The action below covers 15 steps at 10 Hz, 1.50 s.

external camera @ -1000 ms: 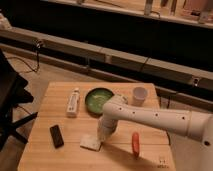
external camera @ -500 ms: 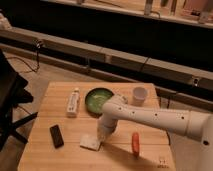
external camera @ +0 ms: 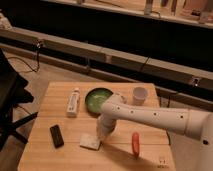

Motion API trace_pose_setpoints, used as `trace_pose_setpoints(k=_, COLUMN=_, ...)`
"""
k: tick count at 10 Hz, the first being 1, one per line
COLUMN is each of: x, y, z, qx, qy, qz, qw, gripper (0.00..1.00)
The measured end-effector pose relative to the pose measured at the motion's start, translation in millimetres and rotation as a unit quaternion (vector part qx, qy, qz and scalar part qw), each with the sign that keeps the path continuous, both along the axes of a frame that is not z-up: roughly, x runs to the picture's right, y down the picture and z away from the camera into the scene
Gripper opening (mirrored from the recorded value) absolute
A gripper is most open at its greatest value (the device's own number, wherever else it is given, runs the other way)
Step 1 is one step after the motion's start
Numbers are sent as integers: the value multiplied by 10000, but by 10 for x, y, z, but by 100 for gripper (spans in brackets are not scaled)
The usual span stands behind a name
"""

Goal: Wipe the white sponge on the table

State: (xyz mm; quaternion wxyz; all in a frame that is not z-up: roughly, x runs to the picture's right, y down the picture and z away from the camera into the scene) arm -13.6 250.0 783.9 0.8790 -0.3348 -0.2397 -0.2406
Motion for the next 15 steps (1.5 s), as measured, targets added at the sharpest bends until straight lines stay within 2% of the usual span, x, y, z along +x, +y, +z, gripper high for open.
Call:
trace_pose_setpoints(k=4, x=207, y=-280, z=28, qx=3, qy=36, qz=180, qw=9998, gripper=0)
trace_pose_setpoints(k=8, x=706, y=-392, z=21, qx=-2, qy=417, qz=488, qw=9979, gripper=0)
trace_pose_setpoints(k=10, x=908, y=-304, z=-59, qx=-49, qy=675, qz=638, qw=9957, gripper=0)
trace_pose_setpoints(k=12, x=1014, y=-117, z=-107, qx=-161, qy=843, qz=731, qw=9936, gripper=0)
trace_pose_setpoints(k=15, x=961, y=84, z=-26, qx=-349, qy=821, qz=724, qw=9934, gripper=0)
